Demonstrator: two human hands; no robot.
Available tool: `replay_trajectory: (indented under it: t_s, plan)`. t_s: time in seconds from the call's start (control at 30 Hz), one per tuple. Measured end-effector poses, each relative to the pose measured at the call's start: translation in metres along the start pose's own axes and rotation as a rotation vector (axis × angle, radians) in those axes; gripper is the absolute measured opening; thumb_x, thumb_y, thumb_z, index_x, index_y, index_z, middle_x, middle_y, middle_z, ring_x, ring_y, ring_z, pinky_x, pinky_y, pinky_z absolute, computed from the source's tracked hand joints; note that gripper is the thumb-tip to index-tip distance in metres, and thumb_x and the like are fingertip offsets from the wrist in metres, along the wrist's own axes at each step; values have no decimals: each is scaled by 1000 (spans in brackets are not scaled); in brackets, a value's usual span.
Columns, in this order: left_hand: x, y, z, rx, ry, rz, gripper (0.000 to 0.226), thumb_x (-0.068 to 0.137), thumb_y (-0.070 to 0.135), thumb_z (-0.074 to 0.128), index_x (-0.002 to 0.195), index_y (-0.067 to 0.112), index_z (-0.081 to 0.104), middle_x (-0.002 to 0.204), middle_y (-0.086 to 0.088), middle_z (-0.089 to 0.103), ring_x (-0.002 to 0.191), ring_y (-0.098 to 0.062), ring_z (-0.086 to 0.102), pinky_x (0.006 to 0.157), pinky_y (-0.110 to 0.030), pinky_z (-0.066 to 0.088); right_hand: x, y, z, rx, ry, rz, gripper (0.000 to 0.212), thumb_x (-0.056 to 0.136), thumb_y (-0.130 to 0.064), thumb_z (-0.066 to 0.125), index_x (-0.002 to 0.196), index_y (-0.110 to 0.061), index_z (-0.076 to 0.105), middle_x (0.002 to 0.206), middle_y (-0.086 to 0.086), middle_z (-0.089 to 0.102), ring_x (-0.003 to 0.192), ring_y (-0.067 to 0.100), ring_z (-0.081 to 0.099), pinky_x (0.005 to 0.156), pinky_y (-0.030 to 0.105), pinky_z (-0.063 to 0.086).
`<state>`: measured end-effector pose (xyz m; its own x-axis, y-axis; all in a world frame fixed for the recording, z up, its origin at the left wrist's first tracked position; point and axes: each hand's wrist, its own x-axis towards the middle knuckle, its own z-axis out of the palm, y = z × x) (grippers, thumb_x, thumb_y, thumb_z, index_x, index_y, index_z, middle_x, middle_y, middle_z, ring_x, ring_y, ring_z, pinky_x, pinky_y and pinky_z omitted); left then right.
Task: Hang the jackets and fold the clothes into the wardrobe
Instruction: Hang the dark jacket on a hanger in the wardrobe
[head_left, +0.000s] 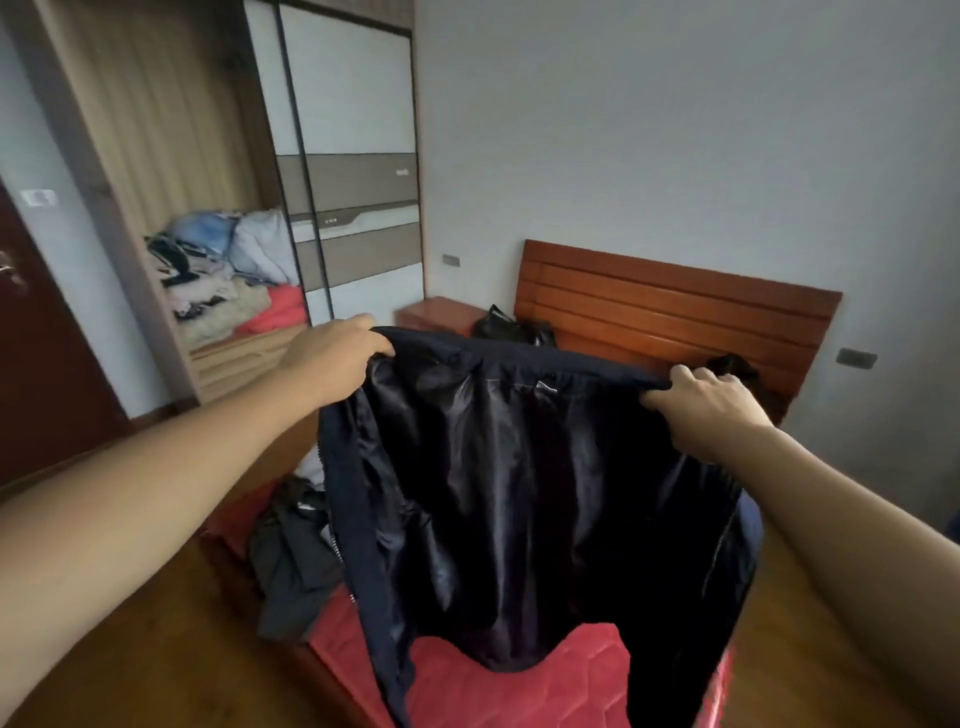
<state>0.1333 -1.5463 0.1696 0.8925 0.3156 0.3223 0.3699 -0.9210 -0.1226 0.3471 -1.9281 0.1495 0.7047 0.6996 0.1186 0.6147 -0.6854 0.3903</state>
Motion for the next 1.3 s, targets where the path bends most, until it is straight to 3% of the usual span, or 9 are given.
replay_trajectory:
  t_s: [0.27, 0.4, 0.5, 0.67, 0.77, 0.87, 0.97, 1.1, 1.3]
  plan:
    - [-103, -100, -19, 20, -93, -364, 51, 96, 6, 44, 124, 44, 63, 137, -1, 52, 117, -30, 58, 77, -35, 48, 76, -139, -50, 399, 88, -138, 26, 95, -10, 47, 110, -28, 57, 98, 5, 40, 88, 38, 60, 74, 42, 52]
    - [-148, -156, -31, 21, -164, -485, 55, 95, 8, 44, 134, 47, 52, 126, -2, 52, 109, -32, 60, 74, -41, 53, 112, -220, -93, 450, 127, -274, 21, 94, -14, 46, 105, -30, 53, 101, 6, 44, 93, 40, 61, 82, 46, 52]
    - [-175, -208, -35, 1, -180, -575, 58, 92, 6, 43, 134, 45, 50, 109, 3, 47, 88, -25, 59, 61, -37, 47, 137, -284, -125, 469, 141, -376, 20, 96, -12, 45, 109, -25, 52, 104, 9, 48, 96, 38, 60, 82, 44, 52]
    - [-213, -308, -38, 14, -191, -689, 42, 85, 12, 53, 121, 33, 58, 113, 4, 45, 80, -17, 53, 54, -31, 37, 176, -397, -184, 421, 165, -500, 14, 90, -16, 49, 96, -26, 41, 104, 11, 55, 87, 33, 54, 72, 38, 43]
    - [-237, -369, -39, 84, -110, -738, 16, 91, 30, 54, 102, 26, 65, 98, 7, 48, 79, -17, 55, 63, -35, 50, 198, -467, -221, 359, 175, -564, 24, 85, -23, 54, 108, -26, 50, 98, 5, 46, 98, 38, 60, 75, 39, 47]
    - [-260, -434, -33, 156, -8, -784, 27, 98, 25, 48, 86, 12, 68, 91, -1, 53, 71, -19, 51, 66, -39, 52, 221, -534, -254, 285, 214, -626, 44, 84, -28, 57, 127, -31, 48, 108, 7, 47, 102, 38, 61, 78, 42, 51]
    - [-284, -495, -22, 169, -57, -744, 20, 95, 8, 53, 101, 12, 71, 97, -3, 47, 73, -22, 52, 67, -41, 51, 241, -593, -279, 237, 244, -697, 53, 86, -24, 57, 137, -34, 43, 117, 11, 46, 102, 40, 62, 82, 47, 56]
    - [-307, -564, 7, 206, -196, -688, 43, 84, 2, 62, 115, 31, 69, 105, 7, 31, 77, -28, 56, 64, -44, 55, 272, -661, -303, 191, 301, -783, 50, 92, -19, 55, 138, -34, 46, 119, 12, 42, 98, 41, 61, 76, 46, 55]
    - [-310, -637, 12, 249, -274, -793, 44, 95, 2, 51, 131, 26, 64, 125, -7, 57, 105, -30, 61, 80, -32, 49, 337, -749, -319, 44, 371, -866, 51, 99, -15, 52, 145, -37, 47, 130, 14, 38, 98, 37, 63, 63, 39, 42]
